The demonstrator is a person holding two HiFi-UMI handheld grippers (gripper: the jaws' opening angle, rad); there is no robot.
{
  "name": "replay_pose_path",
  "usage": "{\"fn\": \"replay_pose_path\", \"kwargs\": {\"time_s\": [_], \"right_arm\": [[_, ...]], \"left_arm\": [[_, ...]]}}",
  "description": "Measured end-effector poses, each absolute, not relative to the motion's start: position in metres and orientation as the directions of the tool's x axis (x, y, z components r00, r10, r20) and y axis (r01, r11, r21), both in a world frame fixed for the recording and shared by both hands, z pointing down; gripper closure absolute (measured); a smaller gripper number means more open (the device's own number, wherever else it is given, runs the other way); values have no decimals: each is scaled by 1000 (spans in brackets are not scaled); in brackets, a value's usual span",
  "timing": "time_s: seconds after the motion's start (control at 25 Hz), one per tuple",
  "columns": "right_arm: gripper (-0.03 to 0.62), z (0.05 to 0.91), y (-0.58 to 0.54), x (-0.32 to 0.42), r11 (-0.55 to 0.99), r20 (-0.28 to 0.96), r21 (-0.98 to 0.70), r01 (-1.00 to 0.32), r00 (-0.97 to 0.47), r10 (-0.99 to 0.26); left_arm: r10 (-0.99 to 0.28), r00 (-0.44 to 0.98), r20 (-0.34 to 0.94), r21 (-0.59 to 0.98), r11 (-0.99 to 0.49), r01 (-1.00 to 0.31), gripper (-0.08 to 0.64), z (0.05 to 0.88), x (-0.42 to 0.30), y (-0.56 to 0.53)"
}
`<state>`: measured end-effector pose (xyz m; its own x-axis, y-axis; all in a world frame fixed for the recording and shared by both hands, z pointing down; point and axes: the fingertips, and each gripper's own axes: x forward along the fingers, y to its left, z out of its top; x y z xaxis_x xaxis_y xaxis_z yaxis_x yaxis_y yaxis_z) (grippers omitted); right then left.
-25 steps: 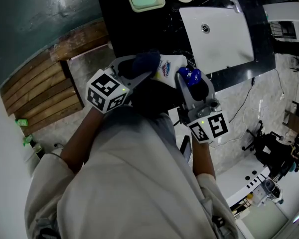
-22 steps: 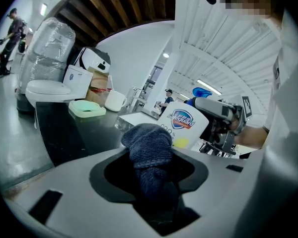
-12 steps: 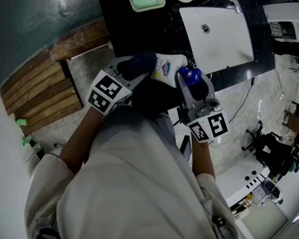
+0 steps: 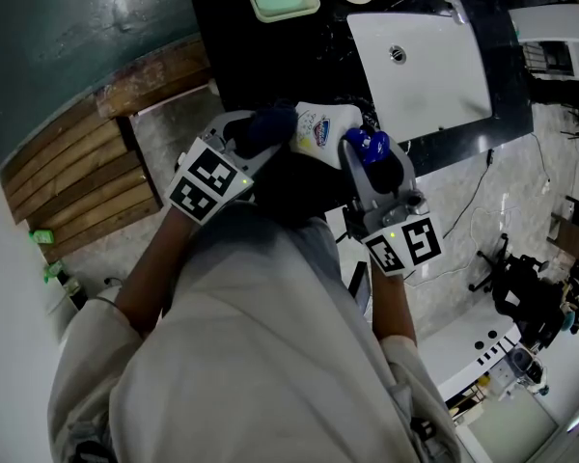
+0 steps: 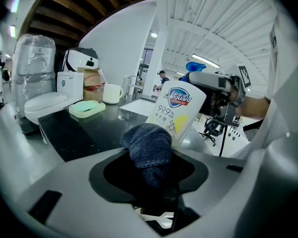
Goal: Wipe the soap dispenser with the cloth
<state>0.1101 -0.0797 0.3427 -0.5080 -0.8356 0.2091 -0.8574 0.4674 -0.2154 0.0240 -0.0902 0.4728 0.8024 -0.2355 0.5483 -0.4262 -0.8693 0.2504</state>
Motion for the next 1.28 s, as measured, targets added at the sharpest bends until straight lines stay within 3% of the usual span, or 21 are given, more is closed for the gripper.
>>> {"fn": "replay_pose_path", "kwargs": {"time_s": [1.28], "right_arm": [[454, 342, -82, 106, 471, 216, -203, -859, -508, -834]], "left_arm": [[-82, 847, 525, 310, -909, -279, 380, 468, 28, -52]]}}
